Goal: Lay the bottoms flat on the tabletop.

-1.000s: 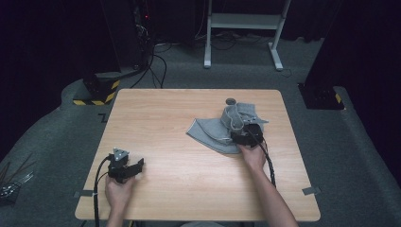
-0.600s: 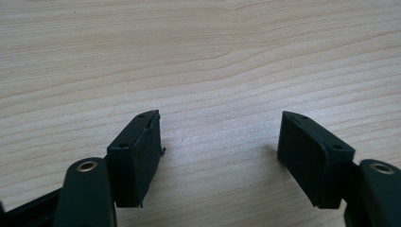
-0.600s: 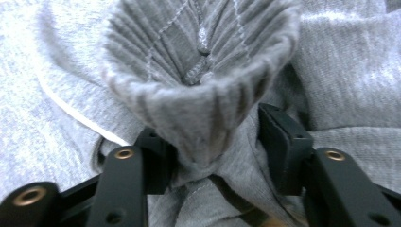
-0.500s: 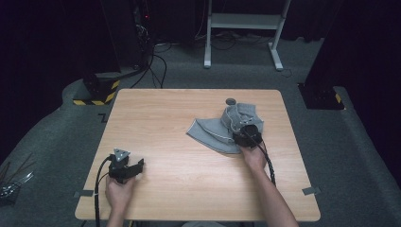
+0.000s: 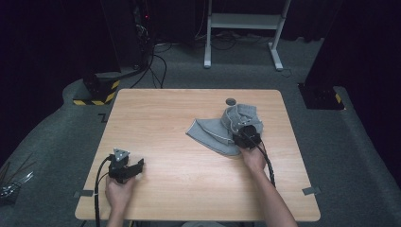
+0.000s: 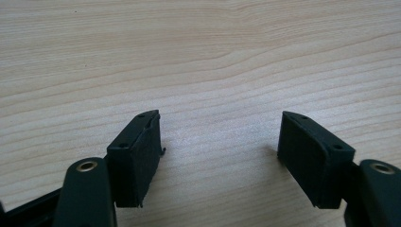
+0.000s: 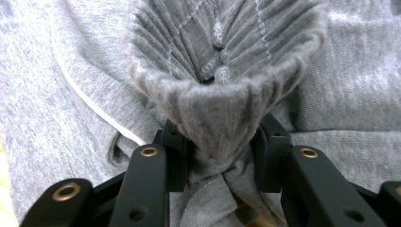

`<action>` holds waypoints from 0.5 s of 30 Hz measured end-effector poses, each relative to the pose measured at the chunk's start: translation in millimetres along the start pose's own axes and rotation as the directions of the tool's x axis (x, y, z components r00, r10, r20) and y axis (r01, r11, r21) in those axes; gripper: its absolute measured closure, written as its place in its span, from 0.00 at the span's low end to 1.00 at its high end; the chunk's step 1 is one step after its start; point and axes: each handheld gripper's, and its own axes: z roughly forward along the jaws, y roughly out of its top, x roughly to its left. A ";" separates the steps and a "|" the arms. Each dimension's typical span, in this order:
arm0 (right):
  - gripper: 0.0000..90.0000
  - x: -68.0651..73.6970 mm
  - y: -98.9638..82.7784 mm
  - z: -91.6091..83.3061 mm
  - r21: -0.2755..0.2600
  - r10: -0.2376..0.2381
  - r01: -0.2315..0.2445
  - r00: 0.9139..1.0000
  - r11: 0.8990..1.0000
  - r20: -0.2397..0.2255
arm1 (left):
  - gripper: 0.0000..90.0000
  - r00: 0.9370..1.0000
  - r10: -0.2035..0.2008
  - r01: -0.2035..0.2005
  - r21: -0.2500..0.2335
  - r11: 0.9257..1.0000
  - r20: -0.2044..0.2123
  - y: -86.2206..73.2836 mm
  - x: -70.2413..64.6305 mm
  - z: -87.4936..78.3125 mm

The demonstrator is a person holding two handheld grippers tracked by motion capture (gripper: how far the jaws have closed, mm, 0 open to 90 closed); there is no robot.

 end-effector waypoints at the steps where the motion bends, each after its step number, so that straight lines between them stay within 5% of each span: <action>1: 0.72 0.9 -0.1 -0.5 0.002 -0.005 0.005 1.000 1.000 -0.002 | 0.34 1.000 -0.001 0.001 -0.001 1.000 0.001 0.0 0.3 0.0; 15: 0.72 28.9 -12.7 -13.9 0.011 -0.079 0.080 0.994 0.997 -0.074 | 0.34 1.000 -0.002 0.002 -0.002 1.000 0.000 0.0 0.2 0.0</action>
